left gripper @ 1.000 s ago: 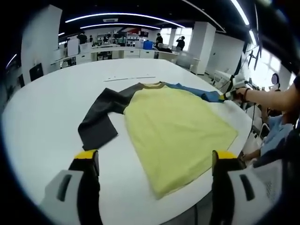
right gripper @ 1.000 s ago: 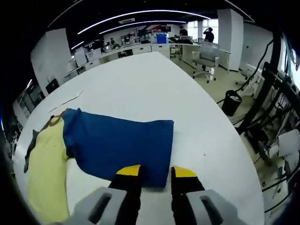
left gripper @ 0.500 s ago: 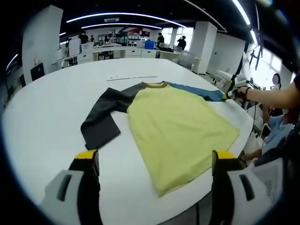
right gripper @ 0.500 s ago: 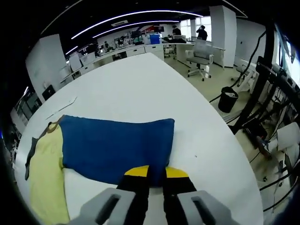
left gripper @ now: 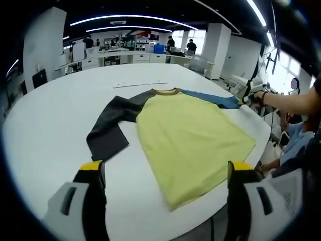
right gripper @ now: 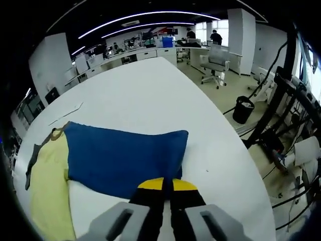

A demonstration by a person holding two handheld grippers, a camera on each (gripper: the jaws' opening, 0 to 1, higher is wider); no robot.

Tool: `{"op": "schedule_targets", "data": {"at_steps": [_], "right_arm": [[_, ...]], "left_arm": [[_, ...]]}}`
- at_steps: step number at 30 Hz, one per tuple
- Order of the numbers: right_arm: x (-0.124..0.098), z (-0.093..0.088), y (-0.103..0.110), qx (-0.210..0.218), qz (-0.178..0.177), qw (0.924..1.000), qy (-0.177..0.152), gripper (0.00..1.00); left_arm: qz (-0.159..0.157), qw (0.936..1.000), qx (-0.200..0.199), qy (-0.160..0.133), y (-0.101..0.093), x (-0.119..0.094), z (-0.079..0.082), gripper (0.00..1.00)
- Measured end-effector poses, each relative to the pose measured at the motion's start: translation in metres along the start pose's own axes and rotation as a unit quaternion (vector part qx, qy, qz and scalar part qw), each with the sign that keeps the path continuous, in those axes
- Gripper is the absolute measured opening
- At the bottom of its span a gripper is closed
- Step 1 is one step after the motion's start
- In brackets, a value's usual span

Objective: Fold the garment on the visible template until the final outline fits inside the template.

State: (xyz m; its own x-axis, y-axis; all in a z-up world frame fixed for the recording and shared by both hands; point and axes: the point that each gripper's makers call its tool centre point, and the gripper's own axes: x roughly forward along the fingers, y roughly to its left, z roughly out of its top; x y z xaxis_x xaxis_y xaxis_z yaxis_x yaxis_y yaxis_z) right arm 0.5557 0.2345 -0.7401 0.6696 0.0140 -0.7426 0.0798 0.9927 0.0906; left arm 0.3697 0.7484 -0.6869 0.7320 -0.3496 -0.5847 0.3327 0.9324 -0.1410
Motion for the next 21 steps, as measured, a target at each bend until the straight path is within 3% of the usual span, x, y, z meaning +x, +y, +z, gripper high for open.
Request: {"op": "schedule_targets", "data": {"at_steps": [21], "right_arm": [[-0.010,0.040,0.027,-0.026,0.013,0.9993,-0.024,0.00]], "left_arm": [[-0.009,0.9999,0.010,0.004,-0.001,-0.004,-0.001,0.99]]}}
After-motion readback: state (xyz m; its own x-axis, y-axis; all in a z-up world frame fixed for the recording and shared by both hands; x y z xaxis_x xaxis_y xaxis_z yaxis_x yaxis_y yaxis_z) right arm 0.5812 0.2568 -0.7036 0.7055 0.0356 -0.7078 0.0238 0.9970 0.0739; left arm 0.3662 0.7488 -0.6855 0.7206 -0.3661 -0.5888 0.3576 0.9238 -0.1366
